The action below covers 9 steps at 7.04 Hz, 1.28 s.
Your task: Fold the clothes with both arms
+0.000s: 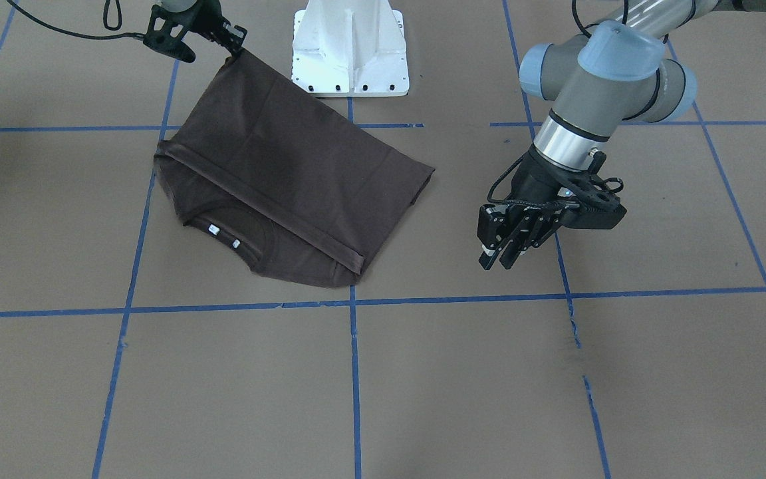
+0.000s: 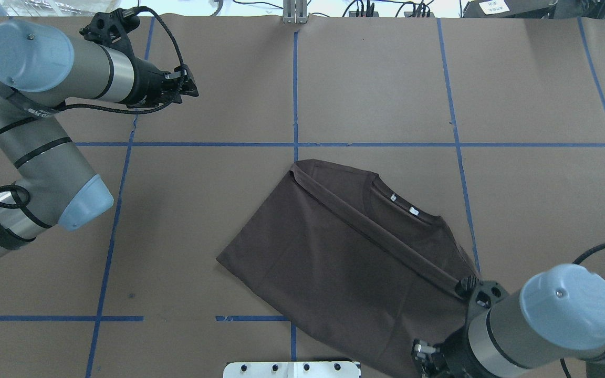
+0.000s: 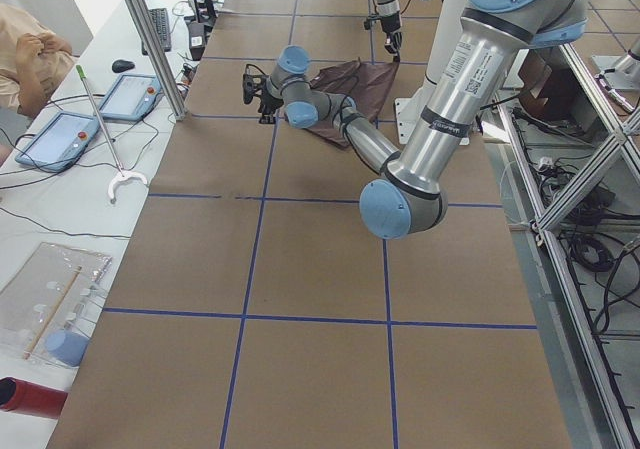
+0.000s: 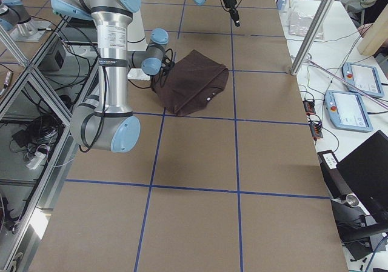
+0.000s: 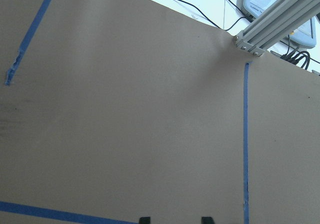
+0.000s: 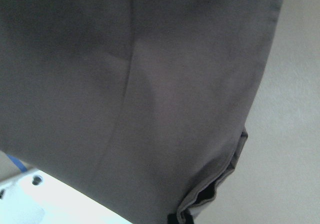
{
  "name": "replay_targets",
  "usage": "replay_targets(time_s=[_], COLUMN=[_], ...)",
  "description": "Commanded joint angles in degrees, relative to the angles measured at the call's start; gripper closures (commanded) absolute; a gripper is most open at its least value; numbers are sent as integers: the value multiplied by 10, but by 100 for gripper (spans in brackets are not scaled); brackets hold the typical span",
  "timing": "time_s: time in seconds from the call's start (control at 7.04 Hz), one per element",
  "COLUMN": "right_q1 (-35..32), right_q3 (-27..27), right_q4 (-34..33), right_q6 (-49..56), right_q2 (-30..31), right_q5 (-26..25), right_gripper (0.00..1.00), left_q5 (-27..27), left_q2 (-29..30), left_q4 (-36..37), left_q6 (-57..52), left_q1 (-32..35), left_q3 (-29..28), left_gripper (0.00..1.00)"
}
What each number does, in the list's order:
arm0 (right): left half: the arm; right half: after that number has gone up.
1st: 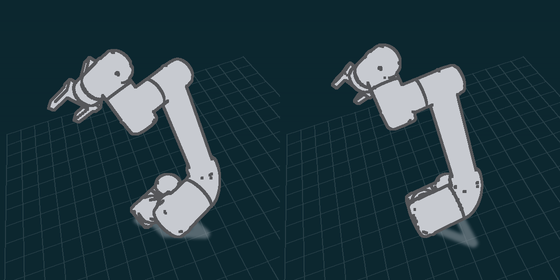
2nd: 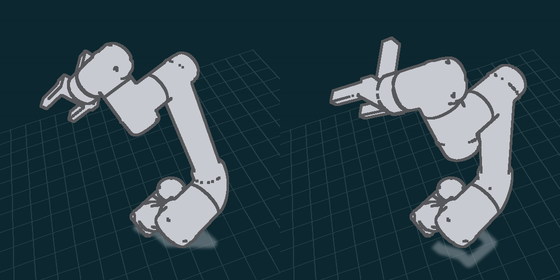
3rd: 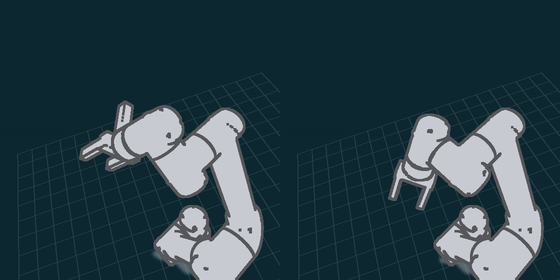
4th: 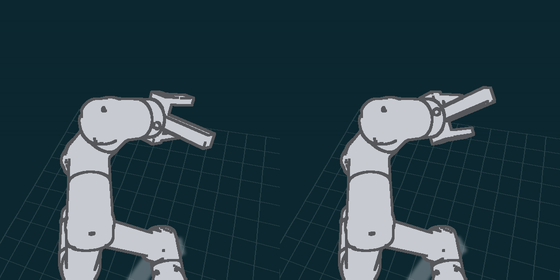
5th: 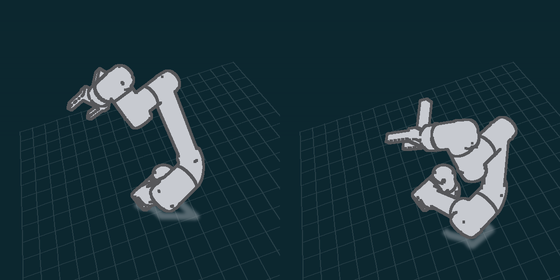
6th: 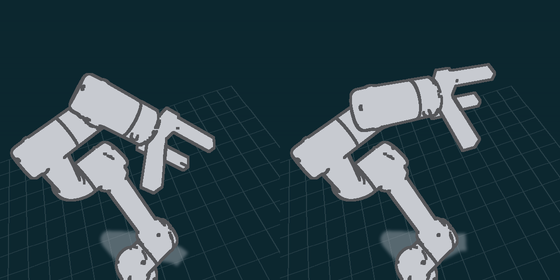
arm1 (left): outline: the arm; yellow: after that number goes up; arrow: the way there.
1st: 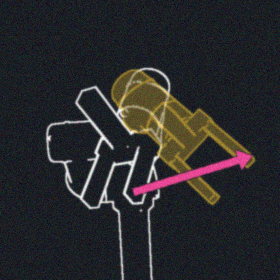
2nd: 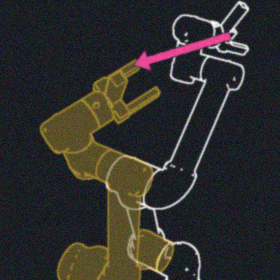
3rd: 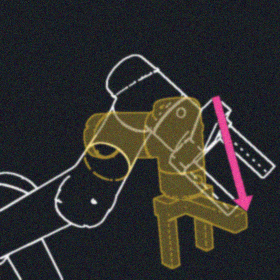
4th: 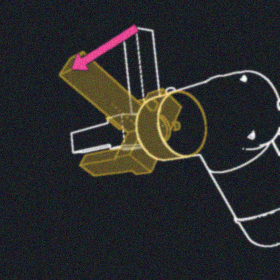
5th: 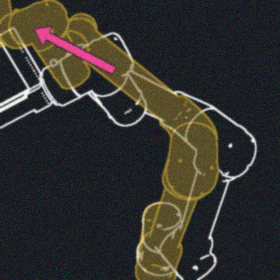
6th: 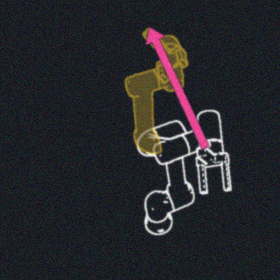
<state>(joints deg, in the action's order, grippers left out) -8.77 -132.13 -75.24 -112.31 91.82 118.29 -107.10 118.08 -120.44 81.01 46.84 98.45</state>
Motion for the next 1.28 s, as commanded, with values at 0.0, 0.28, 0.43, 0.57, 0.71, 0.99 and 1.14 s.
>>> replay_targets(time_s=[0.0, 0.28, 0.43, 0.57, 0.71, 0.99, 1.14], right_q1=[34, -70, -157, -216, -222, -225, -225], right_q3=[-6, -4, 0, 30, 64, 76, 77], right_q4=[-1, -1, -5, -5, -4, -6, -7], right_q6=[-3, -3, -2, 1, 2, 2, 2], right_q2=[6, -9, -43, -67, -78, -81, -75], right_q5=[7, 5, 2, -22, -73, -91, -92], right_gripper=[0, 0, 0, 0, 0, 0, 0], left_q5=[-24, -102, -86, -30, -1, 4, 5], left_q2=[-15, -47, -87, -92, -90, -85, -83], left_q4=[4, 12, 24, 28, 57, 72, 73], left_q6=[71, 168, 208, 224, 241, 242, 241], left_q1=[-1, -64, -135, -199, -246, -270, -272], left_q3=[16, 61, 94, 90, 88, 83, 83], left_gripper=[53, 46, 46, 46, 46, 46, 46])
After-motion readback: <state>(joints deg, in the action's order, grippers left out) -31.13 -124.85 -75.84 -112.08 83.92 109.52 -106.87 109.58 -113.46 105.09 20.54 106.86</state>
